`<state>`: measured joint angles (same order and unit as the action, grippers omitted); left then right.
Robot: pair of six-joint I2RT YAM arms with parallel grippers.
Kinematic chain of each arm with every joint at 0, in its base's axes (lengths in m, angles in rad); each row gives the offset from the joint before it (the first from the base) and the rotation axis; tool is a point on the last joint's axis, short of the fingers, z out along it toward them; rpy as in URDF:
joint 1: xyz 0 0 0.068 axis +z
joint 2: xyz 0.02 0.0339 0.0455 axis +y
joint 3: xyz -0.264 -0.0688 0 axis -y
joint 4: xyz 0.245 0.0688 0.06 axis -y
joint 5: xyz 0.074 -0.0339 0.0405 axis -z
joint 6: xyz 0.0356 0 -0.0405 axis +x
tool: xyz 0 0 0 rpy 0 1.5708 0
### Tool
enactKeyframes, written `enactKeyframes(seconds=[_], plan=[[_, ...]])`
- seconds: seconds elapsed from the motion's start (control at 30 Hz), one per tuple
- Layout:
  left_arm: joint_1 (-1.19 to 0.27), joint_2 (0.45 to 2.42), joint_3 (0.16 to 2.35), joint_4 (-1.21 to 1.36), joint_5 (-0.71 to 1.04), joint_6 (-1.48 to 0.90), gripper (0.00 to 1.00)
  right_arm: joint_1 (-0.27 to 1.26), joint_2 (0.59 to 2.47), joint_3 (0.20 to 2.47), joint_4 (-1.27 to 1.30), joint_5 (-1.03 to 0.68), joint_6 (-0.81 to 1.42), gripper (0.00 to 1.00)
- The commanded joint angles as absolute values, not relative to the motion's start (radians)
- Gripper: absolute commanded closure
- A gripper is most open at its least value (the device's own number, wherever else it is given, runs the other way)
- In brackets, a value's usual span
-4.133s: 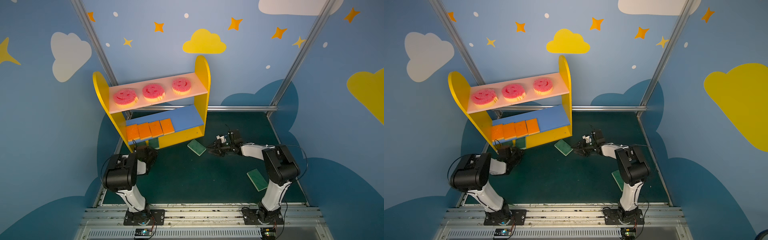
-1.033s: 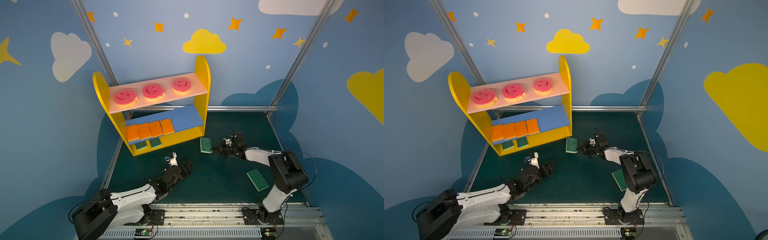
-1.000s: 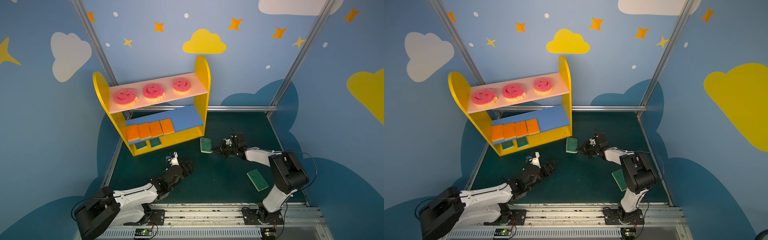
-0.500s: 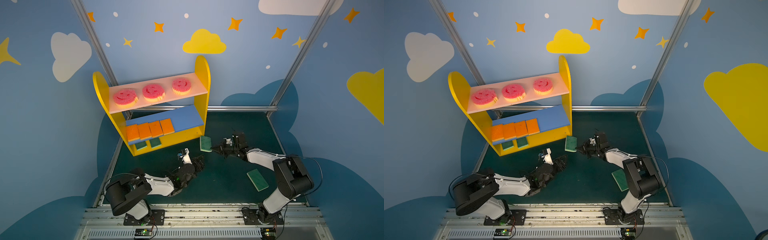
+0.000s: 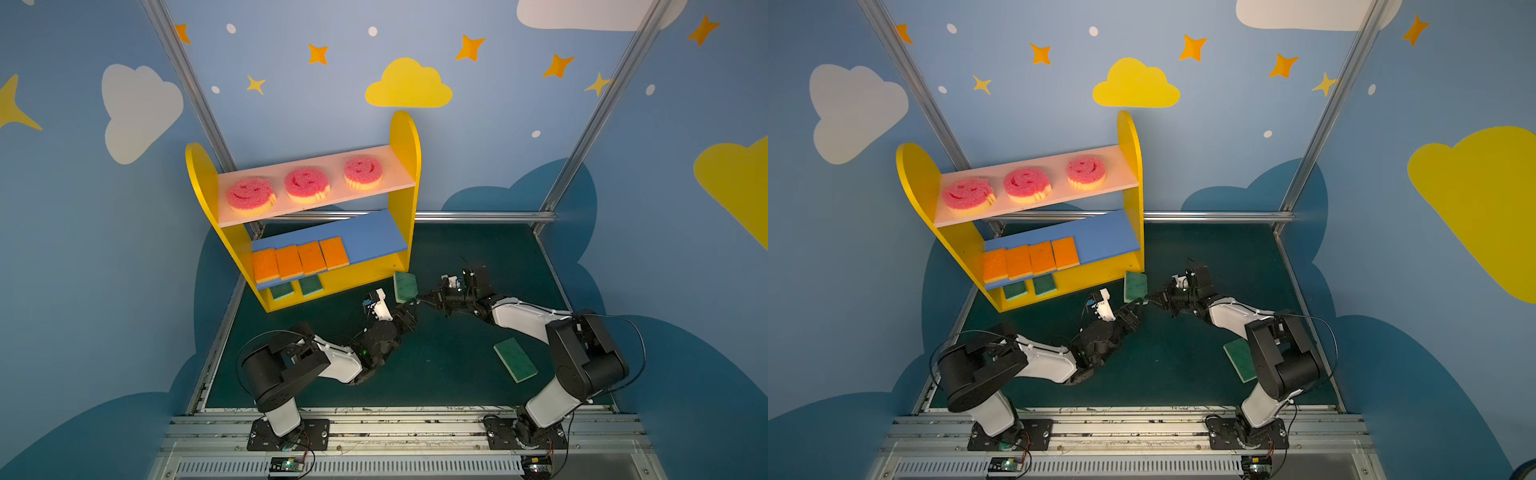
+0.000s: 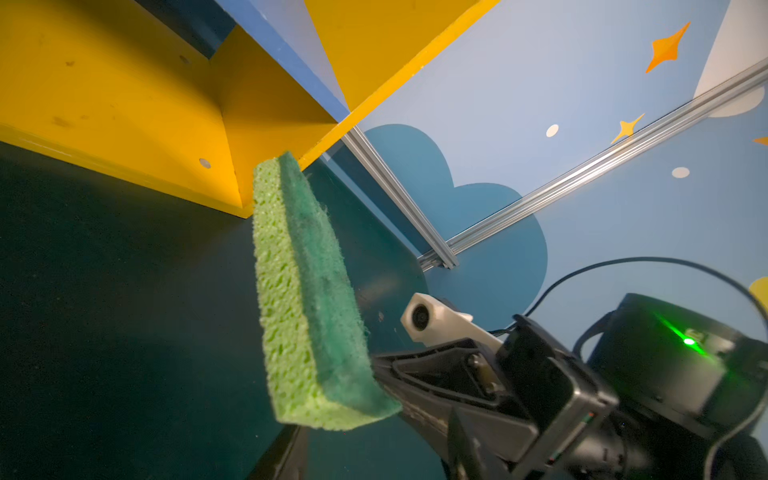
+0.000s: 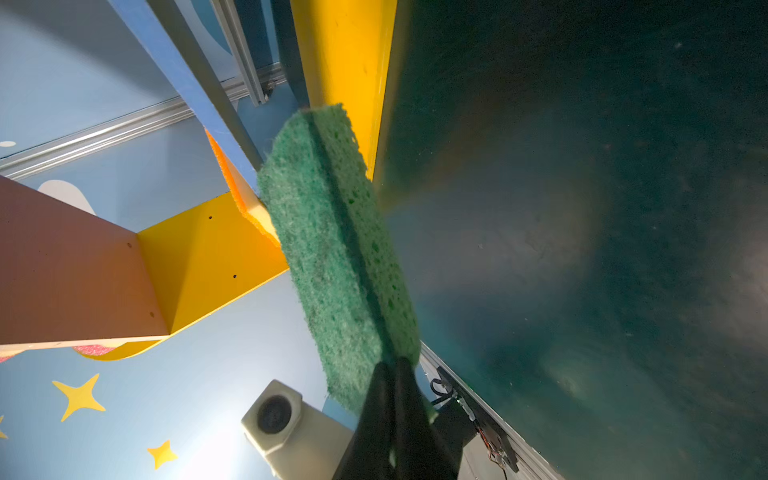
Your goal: Place and organize the cleaning sponges onto the shelf
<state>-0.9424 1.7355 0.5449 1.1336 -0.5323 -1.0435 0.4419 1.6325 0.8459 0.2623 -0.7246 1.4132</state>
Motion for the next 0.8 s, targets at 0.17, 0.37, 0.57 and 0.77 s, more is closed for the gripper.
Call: enactKeyframes(seconds=[0.17, 0.37, 0.57, 0.77], plan=[[-0.896, 1.820, 0.583, 1.227, -0.496, -1.100, 0.61, 0.440, 1.582, 0.831, 0.262, -0.750, 1.390, 1.00], [-0.873, 1.828, 0.601, 1.235, -0.488, -1.107, 0.64, 0.441, 1.595, 0.829, 0.270, -0.758, 1.386, 1.00], [-0.850, 1.846, 0.631, 1.227, -0.455, -1.124, 0.75, 0.440, 1.607, 0.831, 0.279, -0.765, 1.385, 1.00], [-0.844, 1.883, 0.648, 1.259, -0.425, -1.137, 0.91, 0.437, 1.611, 0.836, 0.276, -0.767, 1.378, 1.00]])
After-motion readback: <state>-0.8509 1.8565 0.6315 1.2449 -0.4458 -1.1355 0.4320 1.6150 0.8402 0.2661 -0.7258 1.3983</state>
